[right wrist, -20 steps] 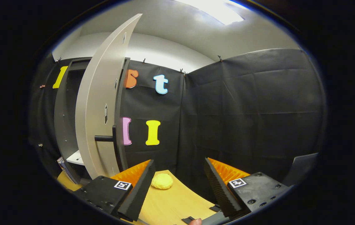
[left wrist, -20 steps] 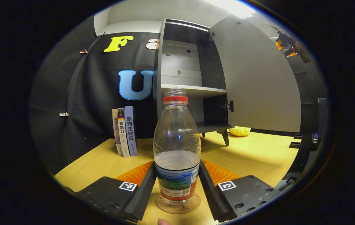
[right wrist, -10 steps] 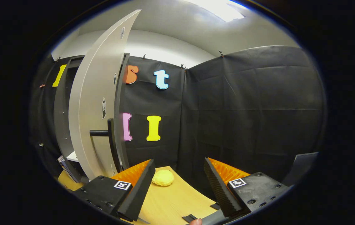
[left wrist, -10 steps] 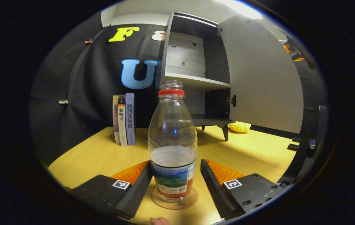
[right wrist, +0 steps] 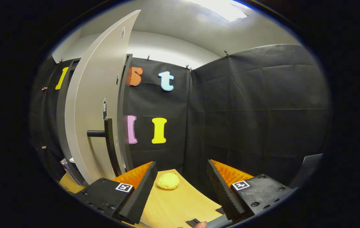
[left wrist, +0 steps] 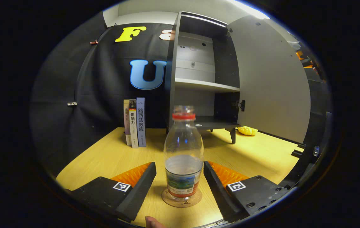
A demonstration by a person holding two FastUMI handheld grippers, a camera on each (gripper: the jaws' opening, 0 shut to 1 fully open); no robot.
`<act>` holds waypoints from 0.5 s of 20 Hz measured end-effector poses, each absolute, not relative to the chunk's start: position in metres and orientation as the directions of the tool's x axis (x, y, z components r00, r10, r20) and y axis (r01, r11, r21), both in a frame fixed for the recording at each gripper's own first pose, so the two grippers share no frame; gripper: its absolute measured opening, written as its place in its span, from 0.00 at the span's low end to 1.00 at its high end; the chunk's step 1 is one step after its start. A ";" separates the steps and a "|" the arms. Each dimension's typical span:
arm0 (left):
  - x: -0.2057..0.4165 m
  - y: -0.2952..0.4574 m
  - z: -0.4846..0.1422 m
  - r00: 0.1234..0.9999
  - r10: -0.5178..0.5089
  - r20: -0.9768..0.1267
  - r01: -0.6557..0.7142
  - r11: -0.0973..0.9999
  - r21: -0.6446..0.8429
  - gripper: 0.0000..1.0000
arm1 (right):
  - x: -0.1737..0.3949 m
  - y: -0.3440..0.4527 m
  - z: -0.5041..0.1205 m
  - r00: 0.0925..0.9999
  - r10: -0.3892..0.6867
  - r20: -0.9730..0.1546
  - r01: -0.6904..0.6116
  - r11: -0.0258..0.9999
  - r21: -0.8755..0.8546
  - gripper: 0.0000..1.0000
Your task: Open the cabinet door with the right hand, grasp the bottle in the cabinet with the left hand and place it on the coaster, then close the cabinet door with the right hand.
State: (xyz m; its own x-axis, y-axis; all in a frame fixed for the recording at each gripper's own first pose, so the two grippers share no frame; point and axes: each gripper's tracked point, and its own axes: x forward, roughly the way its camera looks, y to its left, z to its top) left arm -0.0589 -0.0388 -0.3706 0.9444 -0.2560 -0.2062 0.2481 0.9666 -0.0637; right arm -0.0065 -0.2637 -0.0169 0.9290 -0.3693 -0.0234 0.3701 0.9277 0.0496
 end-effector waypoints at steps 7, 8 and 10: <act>-0.055 -0.037 -0.256 0.973 -0.195 -0.121 0.190 0.980 -0.057 0.95 | 0.003 -0.258 -0.014 0.944 -0.329 -0.002 0.329 0.944 0.025 0.97; -0.052 -0.036 -0.240 0.978 -0.171 -0.122 0.163 0.984 -0.070 0.95 | 0.004 -0.259 -0.012 0.947 -0.322 0.005 0.321 0.946 0.031 0.97; -0.044 -0.038 -0.198 0.984 -0.146 -0.103 0.136 0.986 -0.101 0.95 | 0.004 -0.265 -0.012 0.947 -0.320 0.007 0.319 0.946 0.058 0.98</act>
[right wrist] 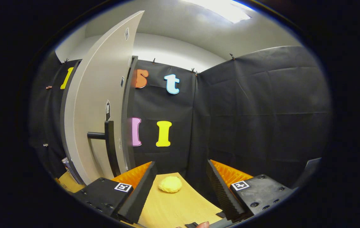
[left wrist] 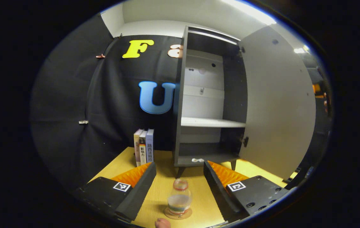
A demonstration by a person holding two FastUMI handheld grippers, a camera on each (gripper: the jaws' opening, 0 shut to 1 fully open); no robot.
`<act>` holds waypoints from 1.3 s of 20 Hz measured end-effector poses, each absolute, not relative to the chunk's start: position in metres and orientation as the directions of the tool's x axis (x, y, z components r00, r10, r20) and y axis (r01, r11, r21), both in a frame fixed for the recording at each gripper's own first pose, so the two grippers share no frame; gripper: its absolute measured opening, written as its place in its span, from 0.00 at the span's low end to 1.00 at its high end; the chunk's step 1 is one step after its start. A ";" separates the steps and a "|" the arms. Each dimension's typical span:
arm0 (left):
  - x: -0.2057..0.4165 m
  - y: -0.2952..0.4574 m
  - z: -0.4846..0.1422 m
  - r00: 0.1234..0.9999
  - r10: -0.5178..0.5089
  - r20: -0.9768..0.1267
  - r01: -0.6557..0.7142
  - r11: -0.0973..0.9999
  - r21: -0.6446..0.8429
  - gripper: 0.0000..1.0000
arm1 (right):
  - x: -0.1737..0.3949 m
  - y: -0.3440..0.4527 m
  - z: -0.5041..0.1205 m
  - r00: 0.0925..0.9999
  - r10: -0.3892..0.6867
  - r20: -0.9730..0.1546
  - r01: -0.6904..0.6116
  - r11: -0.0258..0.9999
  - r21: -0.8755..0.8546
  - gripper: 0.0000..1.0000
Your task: Open the cabinet door with the right hand, grasp the bottle in the cabinet with the left hand and place it on the coaster, then close the cabinet door with the right hand.
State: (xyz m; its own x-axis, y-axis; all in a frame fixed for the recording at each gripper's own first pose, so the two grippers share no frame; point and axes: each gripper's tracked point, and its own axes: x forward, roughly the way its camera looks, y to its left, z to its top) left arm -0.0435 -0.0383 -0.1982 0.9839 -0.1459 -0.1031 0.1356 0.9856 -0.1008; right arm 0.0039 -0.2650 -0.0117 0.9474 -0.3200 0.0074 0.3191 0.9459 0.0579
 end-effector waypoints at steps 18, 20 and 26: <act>-0.010 -0.015 -0.064 0.996 -0.043 -0.077 0.039 0.997 -0.064 0.94 | 0.030 -0.249 -0.008 0.976 -0.217 -0.034 0.220 0.958 0.185 0.97; -0.008 -0.016 -0.065 0.995 -0.054 -0.079 0.049 0.997 -0.066 0.94 | 0.029 -0.249 -0.008 0.974 -0.226 -0.033 0.228 0.956 0.185 0.97; 0.001 -0.020 -0.061 0.995 -0.077 -0.064 0.073 0.995 -0.063 0.92 | 0.028 -0.232 -0.005 0.978 -0.205 -0.038 0.209 0.963 0.171 0.97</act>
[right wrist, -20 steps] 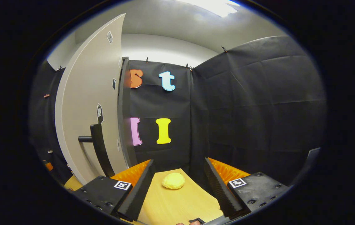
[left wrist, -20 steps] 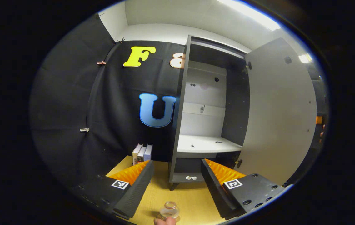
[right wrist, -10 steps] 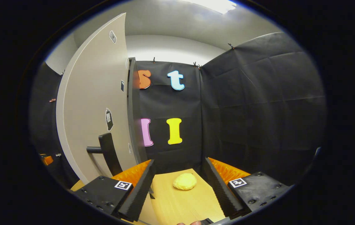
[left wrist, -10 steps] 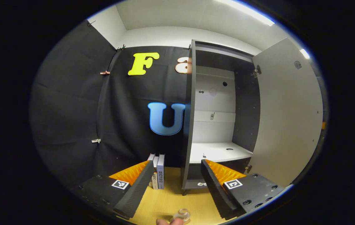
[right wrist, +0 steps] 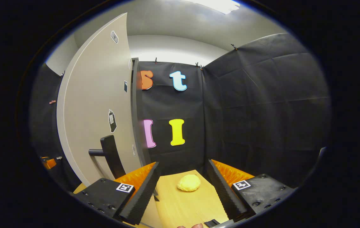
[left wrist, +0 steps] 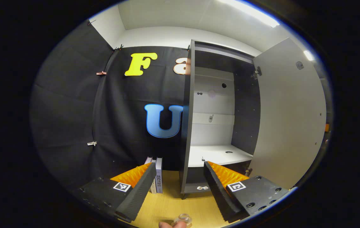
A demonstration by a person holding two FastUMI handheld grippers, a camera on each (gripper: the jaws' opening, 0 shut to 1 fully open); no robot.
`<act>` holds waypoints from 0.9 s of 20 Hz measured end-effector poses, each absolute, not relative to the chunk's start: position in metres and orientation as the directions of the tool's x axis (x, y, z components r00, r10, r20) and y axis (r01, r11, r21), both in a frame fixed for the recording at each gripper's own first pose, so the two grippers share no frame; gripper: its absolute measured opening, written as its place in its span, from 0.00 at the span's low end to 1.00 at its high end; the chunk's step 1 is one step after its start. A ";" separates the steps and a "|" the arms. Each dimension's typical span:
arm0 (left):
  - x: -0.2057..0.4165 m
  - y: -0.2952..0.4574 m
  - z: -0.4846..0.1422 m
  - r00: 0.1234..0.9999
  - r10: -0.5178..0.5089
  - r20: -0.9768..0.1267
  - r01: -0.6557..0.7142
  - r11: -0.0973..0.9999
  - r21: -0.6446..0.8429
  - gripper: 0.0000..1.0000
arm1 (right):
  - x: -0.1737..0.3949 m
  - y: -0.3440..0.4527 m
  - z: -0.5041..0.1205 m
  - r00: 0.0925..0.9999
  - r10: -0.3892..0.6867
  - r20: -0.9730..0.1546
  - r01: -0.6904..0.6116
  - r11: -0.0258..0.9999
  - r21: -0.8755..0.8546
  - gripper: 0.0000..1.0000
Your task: Open the cabinet door with the right hand, grasp the bottle in the cabinet with the left hand and place it on the coaster, then close the cabinet door with the right hand.
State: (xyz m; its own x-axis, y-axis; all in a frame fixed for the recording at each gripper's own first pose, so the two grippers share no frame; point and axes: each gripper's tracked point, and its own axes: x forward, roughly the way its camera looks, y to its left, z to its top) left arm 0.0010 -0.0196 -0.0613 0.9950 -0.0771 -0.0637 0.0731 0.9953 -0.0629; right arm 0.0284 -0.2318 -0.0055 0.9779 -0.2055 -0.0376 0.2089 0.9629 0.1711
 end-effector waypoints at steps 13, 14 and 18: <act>-0.002 -0.027 -0.057 0.995 -0.093 -0.040 0.091 0.995 -0.046 0.97 | 0.027 -0.129 -0.004 0.998 -0.044 -0.037 0.051 0.976 0.214 0.98; -0.003 -0.027 -0.057 0.995 -0.093 -0.039 0.091 0.995 -0.046 0.95 | 0.028 -0.121 -0.005 0.999 -0.032 -0.037 0.039 0.974 0.224 0.98; -0.006 -0.026 -0.057 0.995 -0.088 -0.040 0.087 0.995 -0.046 0.95 | 0.034 -0.089 -0.007 0.999 0.025 -0.035 -0.015 0.963 0.268 0.98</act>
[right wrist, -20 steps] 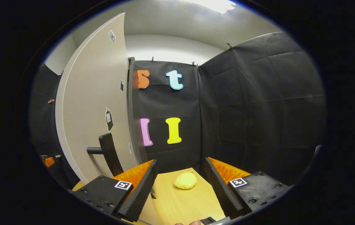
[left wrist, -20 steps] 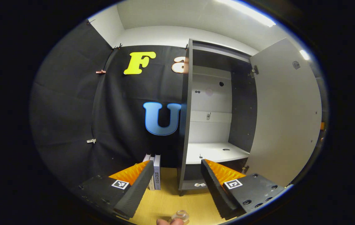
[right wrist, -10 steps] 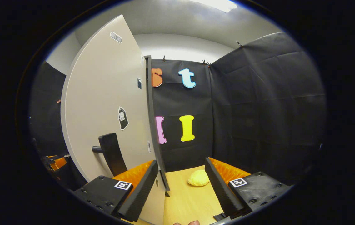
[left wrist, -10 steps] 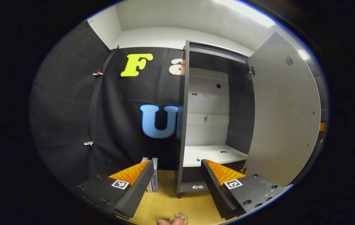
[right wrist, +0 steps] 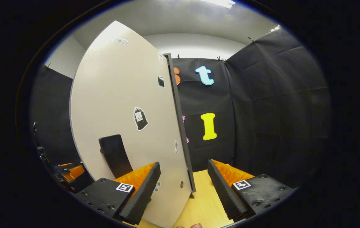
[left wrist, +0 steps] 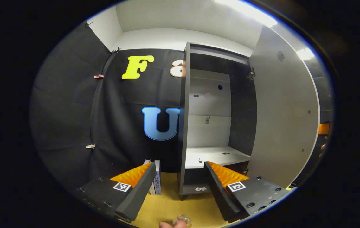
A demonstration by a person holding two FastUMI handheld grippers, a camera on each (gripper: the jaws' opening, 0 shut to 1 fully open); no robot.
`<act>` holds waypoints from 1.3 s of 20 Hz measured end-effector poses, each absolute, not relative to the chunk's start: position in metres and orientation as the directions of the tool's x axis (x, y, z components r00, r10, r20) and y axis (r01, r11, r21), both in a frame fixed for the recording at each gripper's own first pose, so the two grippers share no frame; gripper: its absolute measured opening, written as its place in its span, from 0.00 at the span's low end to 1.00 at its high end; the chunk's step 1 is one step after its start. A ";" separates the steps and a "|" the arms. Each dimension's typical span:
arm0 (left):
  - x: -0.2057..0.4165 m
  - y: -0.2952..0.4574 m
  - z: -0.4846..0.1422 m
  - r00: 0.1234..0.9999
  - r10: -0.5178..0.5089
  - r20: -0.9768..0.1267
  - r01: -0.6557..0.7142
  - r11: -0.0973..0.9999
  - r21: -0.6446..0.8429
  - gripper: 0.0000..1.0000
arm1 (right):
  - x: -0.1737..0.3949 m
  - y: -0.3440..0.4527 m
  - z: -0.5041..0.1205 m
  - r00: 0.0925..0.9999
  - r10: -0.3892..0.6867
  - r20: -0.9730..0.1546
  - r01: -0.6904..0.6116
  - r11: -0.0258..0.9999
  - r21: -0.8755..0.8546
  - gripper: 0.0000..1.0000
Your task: Open the cabinet door with the right hand, grasp the bottle in the cabinet with the left hand and place it on the coaster, then close the cabinet door with the right hand.
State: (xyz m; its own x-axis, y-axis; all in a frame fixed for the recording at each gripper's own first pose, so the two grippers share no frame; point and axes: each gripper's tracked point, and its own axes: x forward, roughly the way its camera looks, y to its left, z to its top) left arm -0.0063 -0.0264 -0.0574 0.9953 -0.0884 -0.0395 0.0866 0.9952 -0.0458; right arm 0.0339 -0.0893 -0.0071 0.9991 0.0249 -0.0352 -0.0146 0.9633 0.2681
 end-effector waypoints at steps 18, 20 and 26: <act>-0.020 -0.008 -0.048 0.999 -0.043 -0.024 0.042 0.998 -0.046 0.95 | 0.059 0.047 -0.011 0.955 0.295 -0.016 -0.282 0.928 0.243 0.98; -0.020 -0.008 -0.047 0.999 -0.042 -0.024 0.041 0.998 -0.050 0.95 | 0.058 0.044 -0.011 0.960 0.278 -0.019 -0.267 0.938 0.219 0.98; -0.019 -0.011 -0.041 0.999 -0.049 -0.019 0.048 0.998 -0.051 0.94 | 0.059 0.039 -0.009 0.971 0.238 -0.019 -0.231 0.956 0.179 0.98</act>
